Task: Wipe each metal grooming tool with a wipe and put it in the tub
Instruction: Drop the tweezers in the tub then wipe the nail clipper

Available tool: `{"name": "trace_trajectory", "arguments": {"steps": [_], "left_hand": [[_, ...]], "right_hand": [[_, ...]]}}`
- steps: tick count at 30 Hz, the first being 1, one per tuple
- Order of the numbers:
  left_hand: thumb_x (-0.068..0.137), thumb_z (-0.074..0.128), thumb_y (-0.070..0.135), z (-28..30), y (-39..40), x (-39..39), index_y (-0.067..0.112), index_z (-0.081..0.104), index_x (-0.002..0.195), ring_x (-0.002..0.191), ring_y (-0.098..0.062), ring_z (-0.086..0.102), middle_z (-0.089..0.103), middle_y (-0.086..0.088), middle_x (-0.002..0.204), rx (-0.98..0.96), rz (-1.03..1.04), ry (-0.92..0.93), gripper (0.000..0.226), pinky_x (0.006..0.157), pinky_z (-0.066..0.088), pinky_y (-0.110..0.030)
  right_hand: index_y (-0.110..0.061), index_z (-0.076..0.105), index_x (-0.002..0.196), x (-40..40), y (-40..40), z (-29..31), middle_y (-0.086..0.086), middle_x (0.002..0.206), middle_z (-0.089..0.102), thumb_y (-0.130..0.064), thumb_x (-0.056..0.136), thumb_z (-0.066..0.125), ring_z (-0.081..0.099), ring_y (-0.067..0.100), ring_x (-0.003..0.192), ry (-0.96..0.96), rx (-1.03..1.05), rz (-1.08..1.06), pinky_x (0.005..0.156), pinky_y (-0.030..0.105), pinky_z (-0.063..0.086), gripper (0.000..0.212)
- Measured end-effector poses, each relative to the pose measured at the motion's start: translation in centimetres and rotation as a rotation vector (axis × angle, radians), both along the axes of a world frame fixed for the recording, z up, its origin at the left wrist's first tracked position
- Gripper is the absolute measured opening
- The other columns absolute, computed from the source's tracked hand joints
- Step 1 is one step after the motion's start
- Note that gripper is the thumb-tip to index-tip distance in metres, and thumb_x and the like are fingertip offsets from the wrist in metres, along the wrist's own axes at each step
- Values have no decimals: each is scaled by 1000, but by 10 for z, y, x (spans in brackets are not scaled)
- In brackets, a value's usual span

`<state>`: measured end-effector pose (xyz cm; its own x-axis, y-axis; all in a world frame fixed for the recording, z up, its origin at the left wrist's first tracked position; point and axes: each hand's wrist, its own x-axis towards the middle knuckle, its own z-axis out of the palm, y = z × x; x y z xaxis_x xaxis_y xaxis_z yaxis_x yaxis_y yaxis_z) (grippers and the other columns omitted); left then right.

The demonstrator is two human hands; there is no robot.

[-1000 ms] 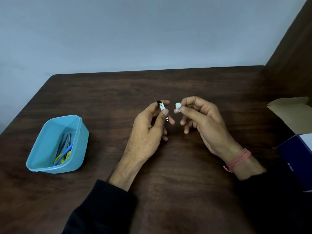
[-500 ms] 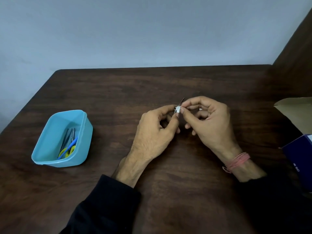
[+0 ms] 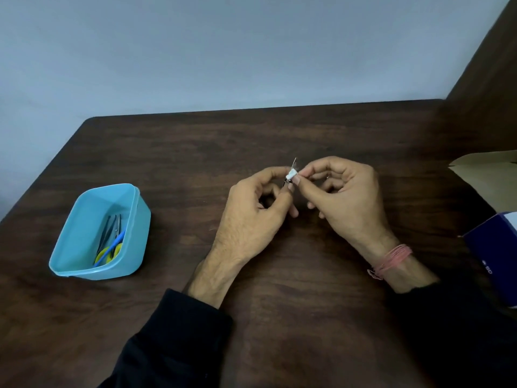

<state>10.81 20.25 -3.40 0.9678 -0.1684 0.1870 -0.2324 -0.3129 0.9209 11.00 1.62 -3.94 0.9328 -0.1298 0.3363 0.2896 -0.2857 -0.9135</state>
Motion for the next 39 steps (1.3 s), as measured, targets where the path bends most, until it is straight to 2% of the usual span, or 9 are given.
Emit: {"name": "trace_trajectory", "arguments": {"steps": [3,7,14,19,23,27,30,35,39], "left_hand": [[111,69,26,0,0,-1,36,75,125,62,-12,71,79,3,73,-18,-12,9,19,60,61,-33],[111,68,23,-2,-1,0,33,76,130,66,-24,73,78,4,72,-9,-10,10,23,61,62,-36],[107,67,15,-2,-1,-1,30,76,138,57,-6,68,78,5,70,44,-14,-5,36,59,56,-22],[107,67,16,-1,0,-1,30,77,139,60,-11,71,78,5,71,67,-11,-14,36,60,58,-23],[106,67,16,-2,0,0,35,78,133,66,-24,76,75,4,68,52,-6,-22,35,59,64,-37],[106,67,15,-3,0,0,32,78,135,59,-12,71,75,5,67,42,4,-11,35,61,57,-25],[105,68,15,-2,-1,-1,38,79,127,65,-22,76,75,4,67,23,-1,-14,34,60,60,-31],[105,69,14,-3,0,1,32,77,138,72,-27,78,77,6,69,7,0,23,39,66,61,-29],[106,70,14,0,0,0,29,78,138,72,-38,76,81,2,73,-43,3,67,36,61,62,-29]], "right_hand": [[-20,83,94,1,2,-3,-6,82,80,-16,92,91,73,26,56,-24,-91,-5,45,44,57,9],[-21,84,94,3,0,-6,-6,85,81,-19,93,90,72,28,57,-52,-81,-24,51,57,59,7],[-24,83,90,6,-3,-7,-7,84,80,-21,93,90,69,31,56,-11,-55,-78,49,55,56,8],[-25,84,89,5,-1,-7,-9,83,80,-20,92,90,68,29,54,-19,-86,-61,49,53,57,9],[-25,84,90,4,-1,-6,-9,84,81,-20,92,90,62,24,51,-14,-121,-41,46,38,50,9],[-26,84,89,5,-2,-6,-10,85,80,-20,91,90,56,20,48,-15,-98,-78,46,33,43,9],[-27,84,89,4,0,-7,-10,82,80,-20,91,90,57,25,48,-17,-121,-31,45,32,42,10],[-24,82,92,4,-2,-7,-9,87,79,-19,93,89,54,31,48,-52,-66,-86,44,43,41,9],[-20,80,98,3,0,-4,-7,93,81,-14,96,87,55,36,48,-72,-6,-57,44,51,43,9]]}}
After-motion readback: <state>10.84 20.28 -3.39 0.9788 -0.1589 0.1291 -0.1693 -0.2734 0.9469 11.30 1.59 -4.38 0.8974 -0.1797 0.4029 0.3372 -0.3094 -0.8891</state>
